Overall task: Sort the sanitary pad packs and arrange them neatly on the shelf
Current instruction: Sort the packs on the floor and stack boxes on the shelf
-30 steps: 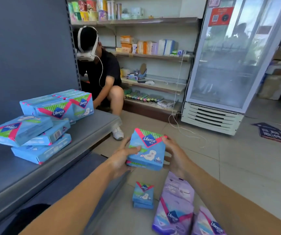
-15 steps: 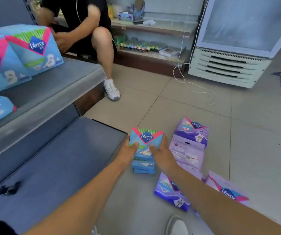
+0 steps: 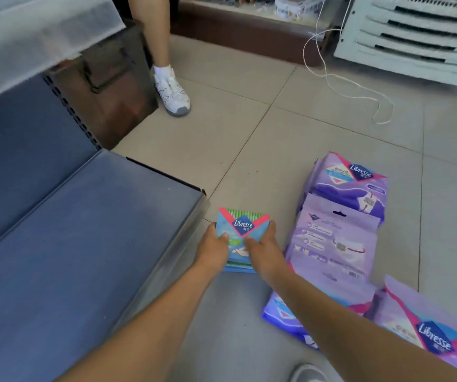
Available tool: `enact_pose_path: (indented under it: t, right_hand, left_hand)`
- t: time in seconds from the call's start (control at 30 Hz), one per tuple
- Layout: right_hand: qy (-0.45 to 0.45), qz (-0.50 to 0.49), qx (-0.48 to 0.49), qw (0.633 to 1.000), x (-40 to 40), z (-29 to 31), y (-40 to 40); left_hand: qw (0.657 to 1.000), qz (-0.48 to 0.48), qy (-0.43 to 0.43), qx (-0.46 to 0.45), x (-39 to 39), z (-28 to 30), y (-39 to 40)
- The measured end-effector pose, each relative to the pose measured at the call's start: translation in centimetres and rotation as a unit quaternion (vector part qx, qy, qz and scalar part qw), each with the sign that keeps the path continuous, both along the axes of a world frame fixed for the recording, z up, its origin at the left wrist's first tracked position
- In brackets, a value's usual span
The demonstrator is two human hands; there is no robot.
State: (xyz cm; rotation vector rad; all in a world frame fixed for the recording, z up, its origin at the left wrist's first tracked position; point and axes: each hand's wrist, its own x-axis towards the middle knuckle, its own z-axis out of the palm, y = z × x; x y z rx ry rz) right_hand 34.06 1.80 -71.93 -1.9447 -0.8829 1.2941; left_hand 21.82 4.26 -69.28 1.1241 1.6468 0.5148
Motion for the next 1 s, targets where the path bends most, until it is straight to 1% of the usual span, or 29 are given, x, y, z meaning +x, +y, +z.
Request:
enact_pose_path:
  t: [0.1, 0.17, 0.23, 0.37, 0.47, 0.53, 0.57, 0.63, 0.73, 0.83, 0.9, 0.93, 1.0]
  right_hand:
    - [-0.01, 0.013, -0.016, 1.0, -0.3, 0.3, 0.4]
    - [-0.026, 0.018, -0.024, 0.999, -0.5, 1.9, 0.3]
    - [-0.054, 0.026, -0.012, 0.998, -0.6, 3.6, 0.0]
    - [-0.126, 0.063, 0.002, 0.99, 0.2, 7.7, -0.9]
    - [-0.178, 0.098, 0.021, 0.979, 0.5, 11.8, -1.9]
    - [-0.208, 0.126, 0.04, 0.969, 0.5, 14.7, -2.7]
    - [-0.226, 0.142, 0.055, 0.962, 0.6, 16.4, -3.2]
    - [-0.29, 0.183, 0.087, 0.935, 0.7, 19.9, -4.4]
    - [-0.399, 0.255, 0.12, 0.872, 0.3, 25.7, -6.8]
    - [-0.467, 0.295, 0.145, 0.821, -0.3, 30.7, -9.1]
    - [-0.507, 0.317, 0.162, 0.785, -0.8, 33.4, -10.7]
    - [-0.525, 0.326, 0.168, 0.768, -1.1, 34.5, -11.5]
    - [-0.536, 0.33, 0.176, 0.757, -1.8, 36.2, -12.9]
  left_hand:
    - [1.0, -0.001, 0.012, -0.006, 0.0, -0.5, 0.2]
    - [1.0, -0.002, 0.017, -0.006, 0.1, -0.4, 0.3]
    - [0.999, -0.016, 0.033, -0.001, 0.1, 0.2, 0.2]
    - [0.998, -0.035, 0.051, 0.02, 0.0, 4.1, -0.3]
    - [0.993, -0.055, 0.099, 0.032, -0.6, 8.3, -1.4]
    - [0.984, -0.1, 0.135, 0.061, -1.2, 11.1, -2.2]
    - [0.975, -0.132, 0.161, 0.078, -1.8, 12.9, -2.8]
    - [0.941, -0.212, 0.24, 0.107, -2.9, 16.6, -4.0]
    - [0.873, -0.29, 0.363, 0.148, -4.4, 22.1, -6.3]
    - [0.811, -0.314, 0.457, 0.187, -5.6, 27.1, -8.7]
    - [0.774, -0.321, 0.503, 0.214, -6.4, 30.1, -10.5]
    - [0.763, -0.322, 0.514, 0.222, -6.9, 31.4, -11.6]
    - [0.758, -0.312, 0.523, 0.233, -7.6, 33.7, -13.4]
